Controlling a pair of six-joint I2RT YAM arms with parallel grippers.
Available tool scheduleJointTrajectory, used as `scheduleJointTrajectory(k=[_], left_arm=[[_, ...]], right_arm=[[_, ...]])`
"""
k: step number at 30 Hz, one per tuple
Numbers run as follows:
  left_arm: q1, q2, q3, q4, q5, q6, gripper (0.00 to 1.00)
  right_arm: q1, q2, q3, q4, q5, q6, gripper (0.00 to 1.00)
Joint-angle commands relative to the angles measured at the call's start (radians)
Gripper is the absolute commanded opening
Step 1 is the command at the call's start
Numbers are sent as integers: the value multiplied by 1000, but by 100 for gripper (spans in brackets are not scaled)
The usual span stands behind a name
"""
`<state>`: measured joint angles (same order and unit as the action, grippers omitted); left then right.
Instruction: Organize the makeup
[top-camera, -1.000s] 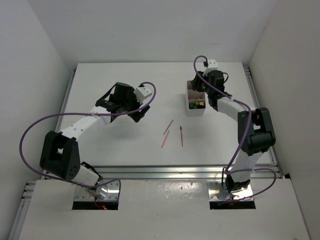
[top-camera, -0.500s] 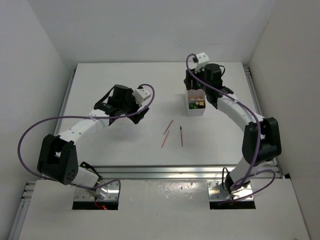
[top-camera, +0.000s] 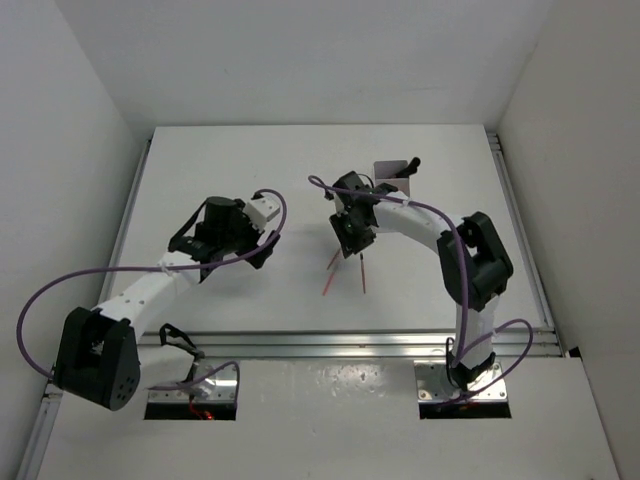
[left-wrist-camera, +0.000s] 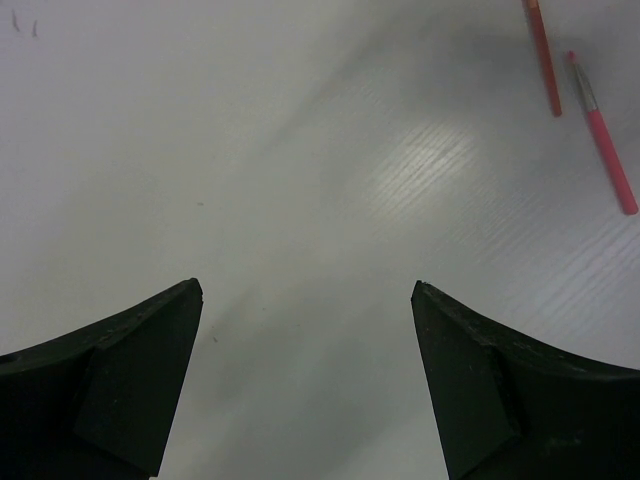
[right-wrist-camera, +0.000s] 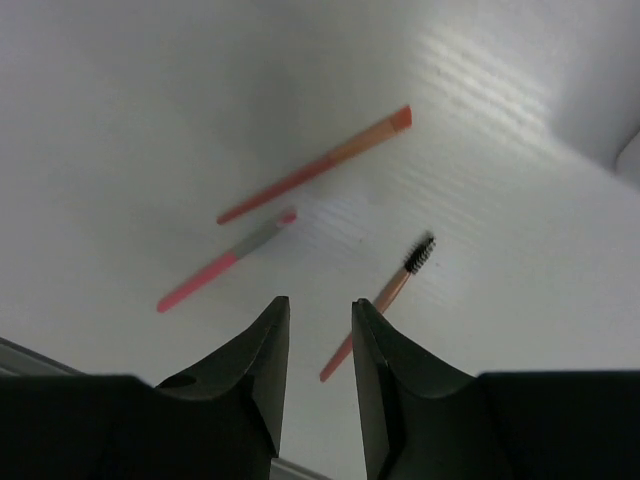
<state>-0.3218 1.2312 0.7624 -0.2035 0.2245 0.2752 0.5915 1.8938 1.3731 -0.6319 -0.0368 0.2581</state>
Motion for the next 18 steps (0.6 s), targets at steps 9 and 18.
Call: scheduleJointTrajectory(k=[9,18], left_arm=[[49,-124,-103,105,44,-37,92],[67,-144,-114,124,53,-47,93]], right_arm=[[-10,73,55,-239,109,142,31],[-59,114,20,-178,49,158,32]])
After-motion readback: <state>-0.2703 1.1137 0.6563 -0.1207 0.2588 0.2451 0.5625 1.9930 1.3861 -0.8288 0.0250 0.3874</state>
